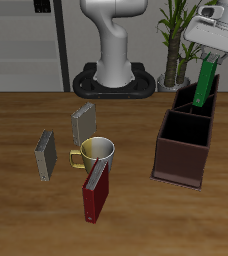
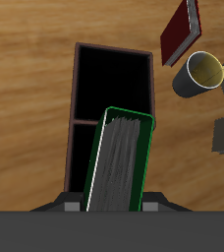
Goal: Place the green book into the left desk caddy's back compartment
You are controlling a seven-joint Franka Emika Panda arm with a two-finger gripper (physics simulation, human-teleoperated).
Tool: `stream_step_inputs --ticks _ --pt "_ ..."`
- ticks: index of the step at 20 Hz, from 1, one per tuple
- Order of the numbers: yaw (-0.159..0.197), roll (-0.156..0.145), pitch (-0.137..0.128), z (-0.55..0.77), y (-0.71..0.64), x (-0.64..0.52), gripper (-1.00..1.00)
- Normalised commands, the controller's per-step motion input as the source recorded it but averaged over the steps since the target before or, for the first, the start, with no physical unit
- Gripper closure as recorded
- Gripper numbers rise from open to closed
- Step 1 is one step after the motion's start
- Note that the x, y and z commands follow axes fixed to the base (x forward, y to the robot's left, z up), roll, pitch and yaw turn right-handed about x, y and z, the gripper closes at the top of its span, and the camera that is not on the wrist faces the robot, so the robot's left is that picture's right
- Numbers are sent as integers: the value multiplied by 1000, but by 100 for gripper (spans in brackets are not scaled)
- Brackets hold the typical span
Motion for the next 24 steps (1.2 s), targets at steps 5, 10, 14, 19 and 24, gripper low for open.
stream_step_inputs --ticks 5,10,14,19,24 --pt "-8 13 48 -226 44 96 100" --pt "8 12 42 -291 -23 114 100" --pt "-10 -12 90 -374 -96 190 100" --pt "24 15 97 -363 2 143 100" --pt "-39 68 175 -393 37 50 -100"
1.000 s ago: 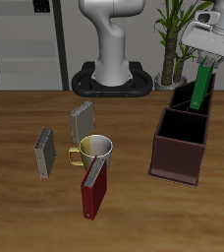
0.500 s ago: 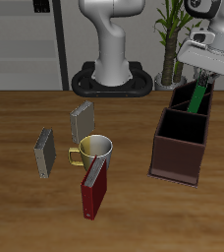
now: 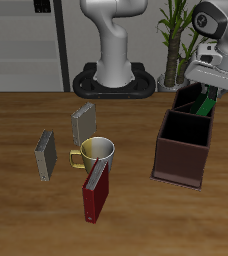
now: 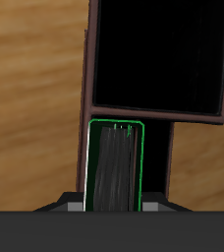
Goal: Place the green book into the left desk caddy's back compartment
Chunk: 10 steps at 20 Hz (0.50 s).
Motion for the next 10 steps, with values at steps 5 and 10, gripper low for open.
stream_step_inputs --ticks 5,10 --pt "4 35 26 -4 7 -113 -100" --pt "-21 -17 -2 105 -136 -66 -100"
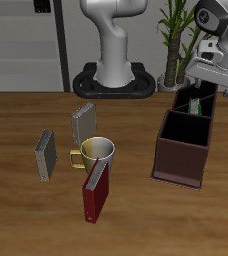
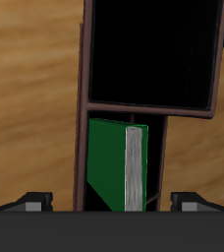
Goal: Place the green book into the left desk caddy's back compartment
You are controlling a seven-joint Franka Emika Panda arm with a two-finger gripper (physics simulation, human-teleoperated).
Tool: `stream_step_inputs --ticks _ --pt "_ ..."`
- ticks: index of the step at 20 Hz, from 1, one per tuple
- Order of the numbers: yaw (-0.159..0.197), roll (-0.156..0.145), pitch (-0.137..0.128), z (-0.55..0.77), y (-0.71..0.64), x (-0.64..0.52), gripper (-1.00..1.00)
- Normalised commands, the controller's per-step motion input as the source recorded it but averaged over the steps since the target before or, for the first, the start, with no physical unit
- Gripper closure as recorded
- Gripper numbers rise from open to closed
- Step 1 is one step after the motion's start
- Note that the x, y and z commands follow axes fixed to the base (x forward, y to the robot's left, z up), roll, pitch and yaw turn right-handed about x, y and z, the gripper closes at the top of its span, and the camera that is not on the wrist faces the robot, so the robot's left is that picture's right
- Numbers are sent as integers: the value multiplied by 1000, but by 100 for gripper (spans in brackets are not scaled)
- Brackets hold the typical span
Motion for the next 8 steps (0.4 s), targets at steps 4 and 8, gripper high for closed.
stream_step_inputs --ticks 4,8 --pt "-17 -17 -9 125 -126 -78 -100" --pt "20 -5 12 147 -151 -50 -100"
